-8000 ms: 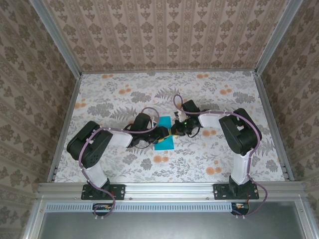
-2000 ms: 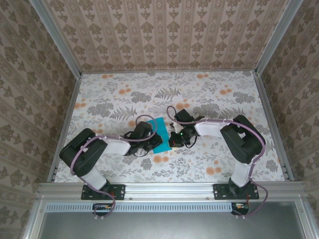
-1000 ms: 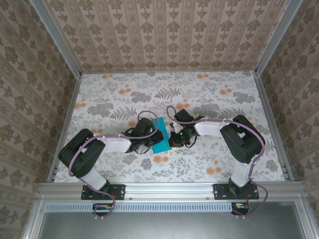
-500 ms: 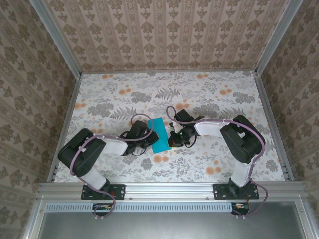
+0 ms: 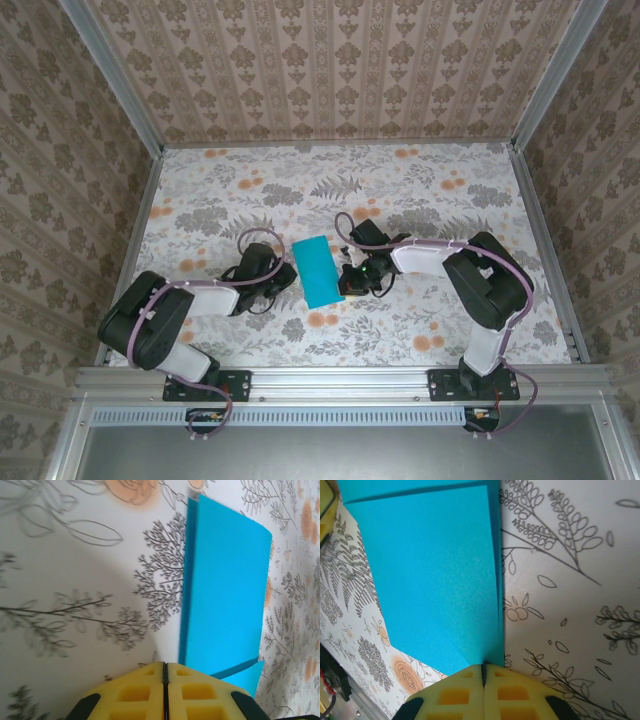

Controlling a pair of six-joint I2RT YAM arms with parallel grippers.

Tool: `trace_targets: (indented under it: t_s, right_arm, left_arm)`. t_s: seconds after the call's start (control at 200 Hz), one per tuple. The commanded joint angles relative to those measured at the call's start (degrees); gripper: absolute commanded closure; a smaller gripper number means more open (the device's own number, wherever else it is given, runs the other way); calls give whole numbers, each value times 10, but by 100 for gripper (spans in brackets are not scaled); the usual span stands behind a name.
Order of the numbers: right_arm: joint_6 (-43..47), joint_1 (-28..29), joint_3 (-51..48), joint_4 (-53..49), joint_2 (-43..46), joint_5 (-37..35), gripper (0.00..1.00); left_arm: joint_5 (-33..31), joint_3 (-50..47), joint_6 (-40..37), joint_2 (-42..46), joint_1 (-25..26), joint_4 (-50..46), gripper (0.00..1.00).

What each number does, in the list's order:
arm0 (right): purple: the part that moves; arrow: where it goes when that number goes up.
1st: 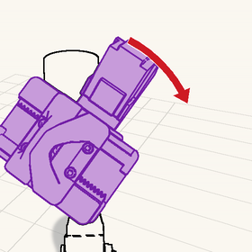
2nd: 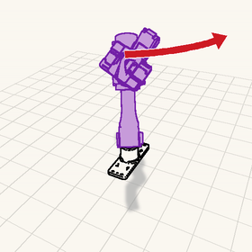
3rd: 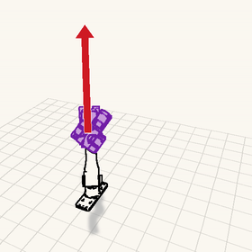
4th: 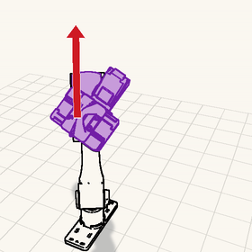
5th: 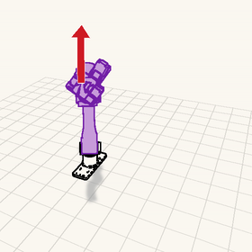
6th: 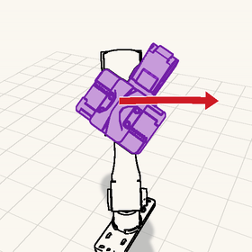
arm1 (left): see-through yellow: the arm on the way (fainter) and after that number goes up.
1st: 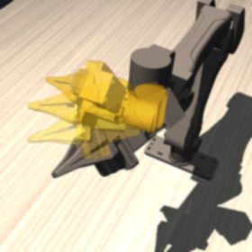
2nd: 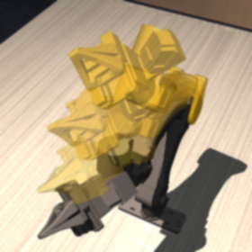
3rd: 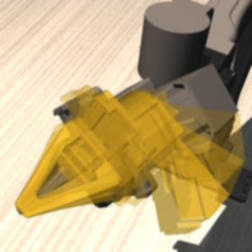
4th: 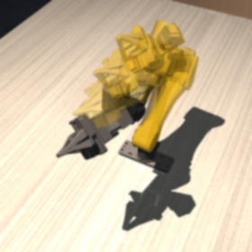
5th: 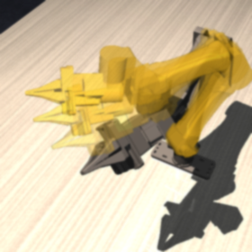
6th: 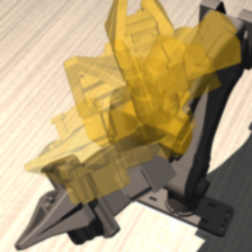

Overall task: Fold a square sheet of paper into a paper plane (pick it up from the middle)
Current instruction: Fold the triangle a second time at the center of the table, then turn over the paper at the center of the table.

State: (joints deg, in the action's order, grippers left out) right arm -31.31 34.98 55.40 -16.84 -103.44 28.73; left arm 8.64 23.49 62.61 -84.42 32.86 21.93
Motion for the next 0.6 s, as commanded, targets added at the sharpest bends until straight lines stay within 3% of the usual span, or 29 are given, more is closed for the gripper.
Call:
trace_targets:
  t_s: [0.0,0.155,0.29,0.395,0.595]
  right_arm:
    - [-20,-4,31,4,46,-10,86]
    - [1,-19,63,10,50,-20,67]
    - [34,-33,82,5,27,-27,56]
    - [62,-47,97,5,5,-19,48]
    - [140,-56,127,-2,-48,66,47]
  left_arm:
    - [-11,4,-34,43,-6,-68,87]
    - [-2,20,-50,109,-7,-124,70]
    - [23,25,-53,137,-7,-137,53]
    - [38,25,-51,141,-6,-131,45]
    - [71,25,-40,127,-6,-102,33]
